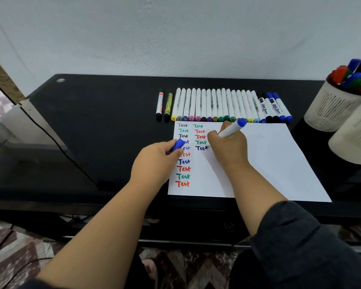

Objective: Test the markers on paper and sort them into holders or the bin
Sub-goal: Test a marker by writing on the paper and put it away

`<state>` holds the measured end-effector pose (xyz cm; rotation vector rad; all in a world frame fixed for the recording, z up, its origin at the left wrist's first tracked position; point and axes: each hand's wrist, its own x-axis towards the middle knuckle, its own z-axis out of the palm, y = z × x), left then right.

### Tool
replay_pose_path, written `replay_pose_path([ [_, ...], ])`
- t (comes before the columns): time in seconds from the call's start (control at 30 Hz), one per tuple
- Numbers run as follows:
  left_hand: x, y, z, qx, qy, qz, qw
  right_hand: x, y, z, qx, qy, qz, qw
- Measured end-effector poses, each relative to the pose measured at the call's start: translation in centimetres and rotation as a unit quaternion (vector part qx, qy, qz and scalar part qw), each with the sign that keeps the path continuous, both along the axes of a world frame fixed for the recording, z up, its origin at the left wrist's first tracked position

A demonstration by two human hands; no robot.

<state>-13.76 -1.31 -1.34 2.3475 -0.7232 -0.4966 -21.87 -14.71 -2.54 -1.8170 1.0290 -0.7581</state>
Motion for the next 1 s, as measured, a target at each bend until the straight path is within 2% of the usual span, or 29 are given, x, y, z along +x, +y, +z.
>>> replay_pose_path([
  [0.17,-0.2,0.0,0.4,-0.008,0.004,-0.009,1.000,-0.3,-0.1,0.5,0.051,-0.039,-0.002,0.998],
  [0.27,-0.4,0.2,0.6,-0.044,0.044,-0.013,0.998,-0.6,-0.2,1.2,0.114,-0.111,-0.012,0.987],
  [0.4,-0.6,0.3,0.7,-0.086,0.076,-0.023,0.993,-1.1,0.3,2.1,0.177,-0.190,0.023,0.965],
  [0.8,-1.3,0.3,0.9,-0.115,0.054,-0.081,0.989,-1.5,2.2,2.6,0.164,-0.162,0.085,0.969],
  [1.0,-1.1,0.4,1.2,-0.133,0.052,-0.041,0.989,-2.0,2.4,3.5,0.209,-0.173,0.105,0.957],
])
